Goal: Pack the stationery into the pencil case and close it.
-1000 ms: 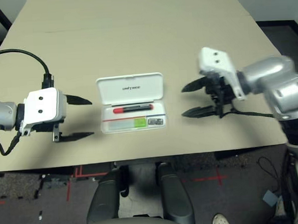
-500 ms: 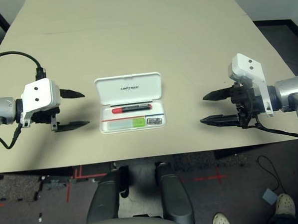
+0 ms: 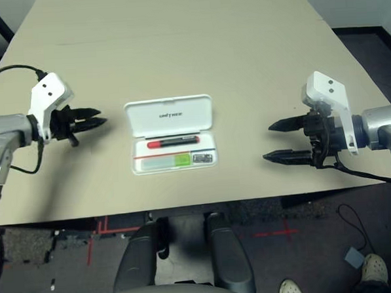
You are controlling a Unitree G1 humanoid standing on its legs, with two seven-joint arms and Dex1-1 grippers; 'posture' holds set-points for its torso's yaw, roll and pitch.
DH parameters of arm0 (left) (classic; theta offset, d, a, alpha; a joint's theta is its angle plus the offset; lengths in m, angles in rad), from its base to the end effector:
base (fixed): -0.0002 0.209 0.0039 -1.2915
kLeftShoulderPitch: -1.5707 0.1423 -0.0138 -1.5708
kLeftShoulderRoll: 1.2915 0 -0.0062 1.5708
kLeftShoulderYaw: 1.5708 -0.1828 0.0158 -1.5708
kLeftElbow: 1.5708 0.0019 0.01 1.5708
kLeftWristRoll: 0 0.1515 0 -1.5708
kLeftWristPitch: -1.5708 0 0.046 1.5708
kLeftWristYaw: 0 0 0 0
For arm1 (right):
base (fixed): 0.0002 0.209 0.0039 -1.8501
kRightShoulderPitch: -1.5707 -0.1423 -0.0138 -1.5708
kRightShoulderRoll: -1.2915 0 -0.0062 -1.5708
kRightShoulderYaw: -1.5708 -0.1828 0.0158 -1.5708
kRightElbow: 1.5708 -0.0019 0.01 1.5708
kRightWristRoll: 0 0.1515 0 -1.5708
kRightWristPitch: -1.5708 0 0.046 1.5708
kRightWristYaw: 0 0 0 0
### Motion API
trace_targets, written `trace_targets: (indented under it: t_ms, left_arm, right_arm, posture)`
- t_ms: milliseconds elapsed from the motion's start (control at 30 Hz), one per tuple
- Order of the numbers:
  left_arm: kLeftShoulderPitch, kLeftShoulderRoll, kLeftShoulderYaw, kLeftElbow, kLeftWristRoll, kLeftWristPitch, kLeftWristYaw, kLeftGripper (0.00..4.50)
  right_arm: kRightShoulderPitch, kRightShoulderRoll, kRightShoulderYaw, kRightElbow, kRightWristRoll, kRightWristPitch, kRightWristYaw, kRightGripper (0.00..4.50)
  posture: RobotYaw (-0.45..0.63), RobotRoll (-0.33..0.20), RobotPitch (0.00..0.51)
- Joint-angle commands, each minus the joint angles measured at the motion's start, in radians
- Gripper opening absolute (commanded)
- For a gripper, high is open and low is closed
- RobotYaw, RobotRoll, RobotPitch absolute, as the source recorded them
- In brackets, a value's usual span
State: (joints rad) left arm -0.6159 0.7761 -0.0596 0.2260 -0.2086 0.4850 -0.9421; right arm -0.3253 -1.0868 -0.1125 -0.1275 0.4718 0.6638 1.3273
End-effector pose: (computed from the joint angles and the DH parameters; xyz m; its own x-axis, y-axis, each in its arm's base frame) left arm 0.3039 0.2707 0.1981 0.7035 -0.5741 -0.4190 0.7002 0.6610 0.2698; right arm 0.2425 -0.3006 0.2313 0.3763 0.7441 -0.5519 -0.9075 0.4160 -0.0579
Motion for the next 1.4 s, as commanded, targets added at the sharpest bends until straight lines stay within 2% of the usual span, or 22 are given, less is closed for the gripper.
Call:
trace_targets:
  t_ms: [33,267,633,933,1400]
  left_arm:
    - [-0.037,-0.046,-0.017,0.057,0.020,0.001,0.015,0.01]
    - [-0.078,-0.130,-0.026,0.096,0.027,-0.005,0.021,0.01]
    - [-0.078,-0.185,-0.024,0.019,-0.008,0.037,0.001,0.01]
    - [-0.043,-0.185,-0.029,-0.111,-0.061,0.105,-0.034,0.01]
    - [0.066,-0.132,-0.073,-0.362,-0.126,0.173,-0.125,0.01]
  right_arm:
    - [0.007,-0.010,-0.004,-0.023,0.015,0.008,-0.005,4.50]
    - [-0.003,-0.015,-0.002,-0.039,0.019,0.013,-0.004,4.50]
    - [-0.007,-0.019,0.011,-0.037,0.013,0.008,-0.001,4.50]
    - [-0.029,-0.012,0.043,-0.019,0.001,-0.003,0.000,4.50]
    - [-0.050,-0.012,0.083,0.012,-0.020,-0.026,0.011,4.50]
  posture:
    - [-0.06,0.000,0.198]
    - [-0.07,0.000,0.199]
    - [-0.06,0.000,0.203]
    - [-0.05,0.000,0.206]
    - [-0.03,0.000,0.209]
